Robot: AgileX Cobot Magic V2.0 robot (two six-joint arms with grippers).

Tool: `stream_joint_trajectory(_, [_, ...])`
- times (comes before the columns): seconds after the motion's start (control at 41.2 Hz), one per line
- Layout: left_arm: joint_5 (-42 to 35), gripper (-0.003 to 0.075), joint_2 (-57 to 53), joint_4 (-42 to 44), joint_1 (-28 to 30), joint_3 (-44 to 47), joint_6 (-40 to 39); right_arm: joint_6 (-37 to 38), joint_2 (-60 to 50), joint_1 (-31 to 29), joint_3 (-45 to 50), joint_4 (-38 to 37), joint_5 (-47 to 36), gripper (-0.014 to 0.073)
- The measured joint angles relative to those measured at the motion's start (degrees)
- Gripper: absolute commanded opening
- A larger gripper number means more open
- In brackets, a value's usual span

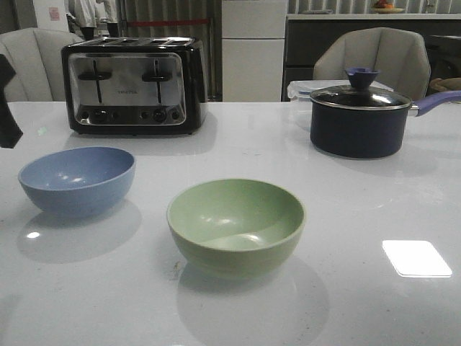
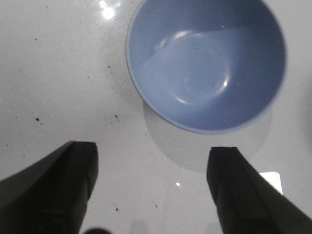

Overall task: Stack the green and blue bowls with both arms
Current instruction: 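Grasp the light blue bowl rim with the left gripper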

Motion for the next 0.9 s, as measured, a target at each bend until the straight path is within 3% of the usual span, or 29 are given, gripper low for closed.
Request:
stream_joint_trajectory(0.412, [-3.85,0.0507,19.83,-0.55,0.98,-11.46,-0.08,0.10,0.00,0.00,0.00,0.00,0.00,0.0405])
stream_joint_trajectory(0.801, [-4.84,0.0130,22.56,-0.55,0.98,-12.78,-0.08,0.10,0.00,0.00,0.00,0.00,0.00,0.0405])
stream_joint_trajectory(0.898, [-4.92,0.0095,22.56,-0.55,0.98,-12.78,-0.08,0.10,0.00,0.00,0.00,0.00,0.00,0.0405])
